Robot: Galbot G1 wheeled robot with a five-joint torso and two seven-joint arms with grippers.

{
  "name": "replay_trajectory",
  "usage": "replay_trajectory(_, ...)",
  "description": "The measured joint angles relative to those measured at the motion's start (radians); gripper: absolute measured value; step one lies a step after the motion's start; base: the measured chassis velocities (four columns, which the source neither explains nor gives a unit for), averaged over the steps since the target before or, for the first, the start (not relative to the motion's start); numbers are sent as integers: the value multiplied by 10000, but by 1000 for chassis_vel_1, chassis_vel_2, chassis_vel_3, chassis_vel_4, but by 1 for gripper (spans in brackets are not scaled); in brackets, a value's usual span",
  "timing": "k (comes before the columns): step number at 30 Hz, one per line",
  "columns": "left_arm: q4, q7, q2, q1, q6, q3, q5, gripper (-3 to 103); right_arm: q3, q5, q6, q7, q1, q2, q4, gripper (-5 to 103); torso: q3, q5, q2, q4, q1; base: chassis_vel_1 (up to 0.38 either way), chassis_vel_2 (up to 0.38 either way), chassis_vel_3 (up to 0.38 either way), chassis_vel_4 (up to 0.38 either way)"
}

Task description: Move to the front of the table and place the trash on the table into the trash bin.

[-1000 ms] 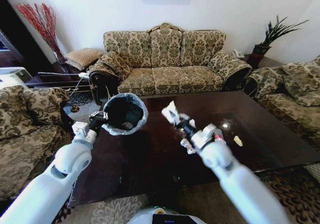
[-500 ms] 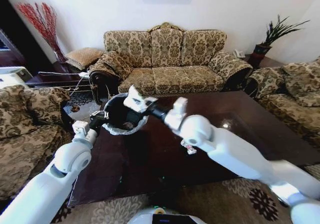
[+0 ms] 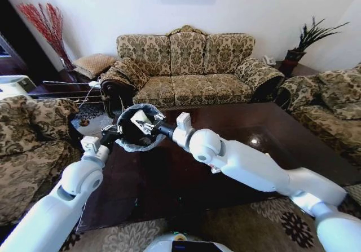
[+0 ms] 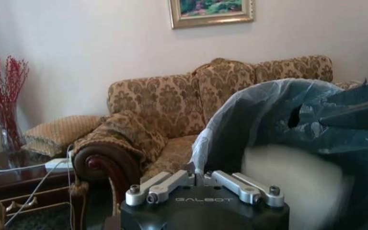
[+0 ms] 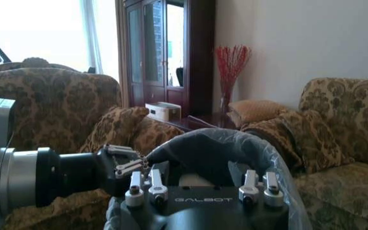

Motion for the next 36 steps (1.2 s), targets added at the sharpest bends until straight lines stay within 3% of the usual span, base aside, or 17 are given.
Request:
replay_trajectory(2,-2,1,8,-1,-1,-3,-3,1,-4,-22,20,-6,6,9,-6,61,0,0,0,0,0,0,0,0,0)
replay_trajectory(5,-2,6,38,-11,-4,-21,-35,1,128,-195,397,8,87,-3,99,78,0,2,0,2,0,0,0,0,0)
replay_trajectory(7,6,9,39,-11,-4,-24,-38,1,257,-215,455,22,122,-58,219,78,0,2,0,3,0,0,0,0,0)
replay_trajectory(11,36,12,-15,83,-20,-93,-36,1,1157,-340,623,223,94,-909,1308,97,-1,-1,1,6,0,0,0,0,0)
replay_trajectory(12,36,12,-15,83,-20,-93,-36,1,1157,-340,623,223,94,-909,1308,97,-1,-1,1,6,0,0,0,0,0)
replay_trajectory(16,45,12,-32,110,-27,-146,-26,1,2975,-522,214,-23,-1418,-2789,2088,100,-1,5,2,-4,0,0,0,0,0)
replay_trajectory(18,46,11,-32,100,-28,-160,-30,1,3277,-544,141,-97,-1772,-3106,2194,100,-1,3,2,-3,0,0,0,0,0)
replay_trajectory(19,59,7,-48,90,-33,-208,-46,1,4235,-829,-7,-240,-3298,-3961,2486,100,-1,8,2,-10,0,0,0,0,0)
replay_trajectory(21,63,7,-67,99,-37,-241,-48,1,4501,-1116,0,-229,-3902,-4197,2561,100,-1,14,1,-11,0,0,0,0,0)
replay_trajectory(22,38,8,-179,235,-53,-455,-50,1,4922,-1757,118,-156,-5143,-4404,2579,100,-2,-3,2,-13,-1,0,0,0,0)
replay_trajectory(24,-133,1,-390,530,-62,-881,-41,1,5077,-2439,373,-35,-6340,-4231,2219,100,-2,-2,2,-4,-2,0,0,0,0)
replay_trajectory(27,-200,-7,-473,614,-63,-1025,-40,1,5166,-2729,503,-25,-6862,-4081,2018,100,-2,2,2,9,-2,0,0,0,0)
replay_trajectory(28,-288,-35,-560,676,-63,-1195,-40,1,5504,-3368,779,-18,-8190,-3665,1507,100,-2,8,2,14,-2,0,0,0,0)
replay_trajectory(31,-315,-32,-483,587,-24,-1209,-83,1,6243,-4578,1578,-121,-10397,-2498,226,100,-2,1,2,-5,-2,0,0,0,0)
replay_trajectory(36,-327,-23,-430,587,2,-1171,-99,1,6604,-5112,2035,-48,-11238,-1614,-525,100,-2,3,2,-4,-2,0,0,0,0)
